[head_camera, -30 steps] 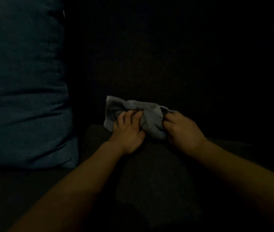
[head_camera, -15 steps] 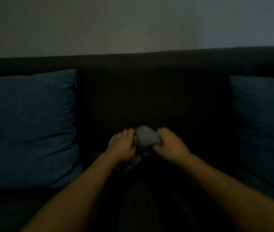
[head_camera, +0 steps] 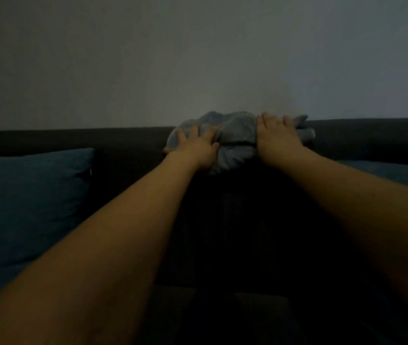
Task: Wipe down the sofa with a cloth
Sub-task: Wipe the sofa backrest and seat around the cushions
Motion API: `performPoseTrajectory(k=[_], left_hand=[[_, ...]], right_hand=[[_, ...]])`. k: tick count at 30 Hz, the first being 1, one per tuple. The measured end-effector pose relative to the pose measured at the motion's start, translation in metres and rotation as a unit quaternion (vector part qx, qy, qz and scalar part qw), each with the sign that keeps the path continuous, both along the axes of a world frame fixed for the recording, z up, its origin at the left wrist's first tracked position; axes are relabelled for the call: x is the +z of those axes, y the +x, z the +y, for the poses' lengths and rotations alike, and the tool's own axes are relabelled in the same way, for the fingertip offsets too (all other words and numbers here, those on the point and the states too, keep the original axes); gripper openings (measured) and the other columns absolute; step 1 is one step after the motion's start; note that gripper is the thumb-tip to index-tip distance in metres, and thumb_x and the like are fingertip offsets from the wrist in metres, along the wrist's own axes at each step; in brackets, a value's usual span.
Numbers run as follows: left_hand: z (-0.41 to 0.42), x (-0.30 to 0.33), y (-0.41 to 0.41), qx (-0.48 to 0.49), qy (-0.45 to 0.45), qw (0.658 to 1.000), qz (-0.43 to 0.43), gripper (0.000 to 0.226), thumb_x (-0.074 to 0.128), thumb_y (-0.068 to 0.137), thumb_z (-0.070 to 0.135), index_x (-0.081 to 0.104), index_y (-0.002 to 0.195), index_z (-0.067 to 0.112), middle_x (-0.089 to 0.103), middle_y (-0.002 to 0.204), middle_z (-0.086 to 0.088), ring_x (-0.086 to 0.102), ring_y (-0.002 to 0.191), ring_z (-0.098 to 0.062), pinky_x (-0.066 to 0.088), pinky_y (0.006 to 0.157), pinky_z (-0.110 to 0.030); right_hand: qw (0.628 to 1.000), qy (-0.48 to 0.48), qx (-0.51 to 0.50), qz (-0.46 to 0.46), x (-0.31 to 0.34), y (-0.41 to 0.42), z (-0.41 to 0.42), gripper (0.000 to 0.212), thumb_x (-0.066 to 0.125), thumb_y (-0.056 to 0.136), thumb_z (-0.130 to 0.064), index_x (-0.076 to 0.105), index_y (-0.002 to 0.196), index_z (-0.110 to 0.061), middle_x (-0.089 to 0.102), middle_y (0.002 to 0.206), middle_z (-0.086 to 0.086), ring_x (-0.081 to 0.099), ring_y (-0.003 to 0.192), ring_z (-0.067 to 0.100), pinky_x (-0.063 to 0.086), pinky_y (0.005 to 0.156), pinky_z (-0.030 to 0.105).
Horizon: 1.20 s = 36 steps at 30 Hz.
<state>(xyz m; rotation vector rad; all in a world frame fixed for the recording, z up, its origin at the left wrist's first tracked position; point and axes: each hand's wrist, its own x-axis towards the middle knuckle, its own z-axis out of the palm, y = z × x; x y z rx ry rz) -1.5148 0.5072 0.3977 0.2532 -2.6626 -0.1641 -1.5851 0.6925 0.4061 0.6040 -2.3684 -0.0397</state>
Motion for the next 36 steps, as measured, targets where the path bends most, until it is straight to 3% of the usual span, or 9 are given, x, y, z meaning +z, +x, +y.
performPoseTrajectory(k=[4,6,9,17,21,26,29,32,36], left_hand=[[0.008,-0.021,0.006,0.015,-0.025,0.995,0.094,0.047,0.022,0.1,0.046,0.017,0.146,0.037,0.006,0.159,-0.008,-0.002,0.146,-0.031,-0.002,0.104,-0.076],[0.007,-0.03,0.003,0.023,-0.068,0.986,0.148,0.046,0.024,0.1,0.042,0.021,0.145,0.033,0.015,0.156,-0.014,0.006,0.145,-0.034,-0.006,0.109,-0.068],[0.006,-0.04,-0.001,0.015,-0.075,0.975,0.207,0.05,0.03,0.1,0.039,0.022,0.149,0.03,0.022,0.151,-0.021,0.016,0.14,-0.039,0.004,0.117,-0.053],[0.013,-0.079,0.006,-0.003,-0.073,0.971,0.227,0.059,0.033,0.099,0.04,0.008,0.152,0.032,0.014,0.154,-0.021,0.008,0.142,-0.04,0.005,0.116,-0.049],[0.011,-0.107,0.011,-0.012,-0.071,0.973,0.219,0.062,0.035,0.098,0.041,0.007,0.152,0.033,0.01,0.155,-0.018,0.008,0.141,-0.039,0.004,0.116,-0.048],[0.018,-0.19,0.019,-0.008,-0.075,0.984,0.163,0.062,0.042,0.095,0.039,0.019,0.151,0.029,0.023,0.148,-0.022,0.024,0.13,-0.042,0.017,0.112,-0.051],[0.013,-0.239,0.019,-0.014,-0.084,0.979,0.183,0.063,0.046,0.086,0.04,0.032,0.146,0.026,0.038,0.137,-0.026,0.035,0.119,-0.043,0.029,0.107,-0.057],[0.008,-0.286,0.023,-0.022,-0.081,0.98,0.182,0.063,0.049,0.082,0.04,0.035,0.142,0.024,0.04,0.131,-0.025,0.032,0.113,-0.036,0.036,0.102,-0.056],[0.012,-0.339,0.038,-0.006,-0.031,0.999,0.018,0.064,0.042,0.094,0.042,0.013,0.151,0.033,0.02,0.148,-0.019,0.021,0.13,-0.037,0.017,0.112,-0.045]], right_hand=[[0.996,-0.031,0.069,-0.049,-0.007,-0.008,0.013,0.096,0.043,0.072,-0.054,0.004,0.151,-0.016,0.017,0.156,0.01,0.021,0.141,0.028,0.003,0.117,0.047],[0.985,-0.093,0.114,-0.088,-0.004,-0.008,0.014,0.103,0.026,0.058,-0.068,0.01,0.151,-0.026,0.024,0.154,0.006,0.023,0.141,0.024,0.004,0.116,0.046],[0.978,-0.127,0.141,-0.089,-0.002,-0.012,0.015,0.1,0.01,0.06,-0.078,0.028,0.146,-0.029,0.039,0.147,0.008,0.033,0.135,0.026,0.013,0.113,0.046],[0.977,-0.135,0.136,0.095,-0.061,0.003,0.014,0.071,0.025,0.079,-0.059,0.046,0.129,-0.015,0.046,0.123,0.019,0.038,0.118,0.033,0.015,0.1,0.037],[0.968,-0.125,0.14,0.166,-0.092,0.004,0.015,0.056,0.035,0.083,-0.046,0.049,0.124,-0.011,0.049,0.117,0.022,0.037,0.11,0.033,0.017,0.097,0.041],[0.952,-0.105,0.122,0.261,-0.19,0.007,0.016,0.04,0.054,0.08,-0.024,0.048,0.117,-0.009,0.054,0.109,0.019,0.036,0.096,0.03,0.023,0.092,0.042],[0.948,-0.106,0.141,0.264,-0.243,0.011,0.019,0.041,0.051,0.082,-0.024,0.05,0.119,-0.006,0.043,0.118,0.015,0.037,0.1,0.032,0.023,0.094,0.045],[0.957,-0.075,0.164,0.227,-0.284,0.014,0.022,0.044,0.042,0.082,-0.027,0.047,0.12,-0.007,0.038,0.118,0.013,0.037,0.103,0.032,0.021,0.095,0.045],[0.968,-0.032,0.179,0.173,-0.348,0.023,0.031,0.039,0.052,0.08,-0.027,0.049,0.116,-0.013,0.053,0.106,0.012,0.043,0.092,0.029,0.027,0.088,0.041]])
